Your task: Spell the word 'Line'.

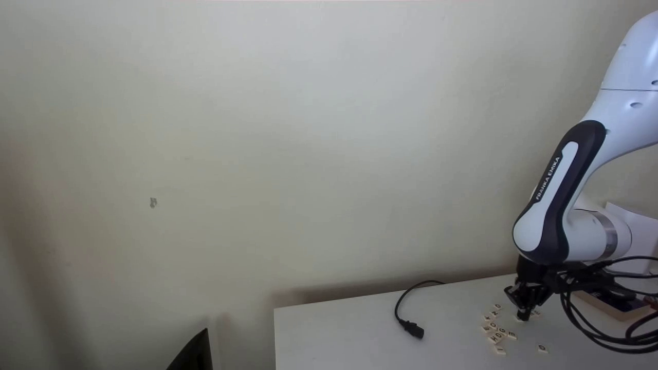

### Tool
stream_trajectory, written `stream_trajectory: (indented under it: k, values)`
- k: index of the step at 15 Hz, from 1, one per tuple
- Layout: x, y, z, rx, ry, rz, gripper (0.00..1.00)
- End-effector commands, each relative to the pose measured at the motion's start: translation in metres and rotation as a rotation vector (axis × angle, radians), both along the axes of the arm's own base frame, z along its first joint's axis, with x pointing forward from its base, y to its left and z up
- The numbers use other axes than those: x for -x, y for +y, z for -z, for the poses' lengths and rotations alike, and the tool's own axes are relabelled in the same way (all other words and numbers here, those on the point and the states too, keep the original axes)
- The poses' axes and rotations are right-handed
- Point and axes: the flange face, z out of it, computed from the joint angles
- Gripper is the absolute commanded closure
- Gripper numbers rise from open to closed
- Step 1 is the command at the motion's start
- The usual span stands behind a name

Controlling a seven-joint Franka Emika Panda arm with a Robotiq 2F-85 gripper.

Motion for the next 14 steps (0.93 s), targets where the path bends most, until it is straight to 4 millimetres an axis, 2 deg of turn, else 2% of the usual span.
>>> stream_trajectory:
  k: [1,14]
  values:
    - [0.0057,0.0025,0.0089,-0.008,0.023,0.0,1.0]
    - [0.0041,0.0085,0.0102,0.003,0.024,0.289,1.0]
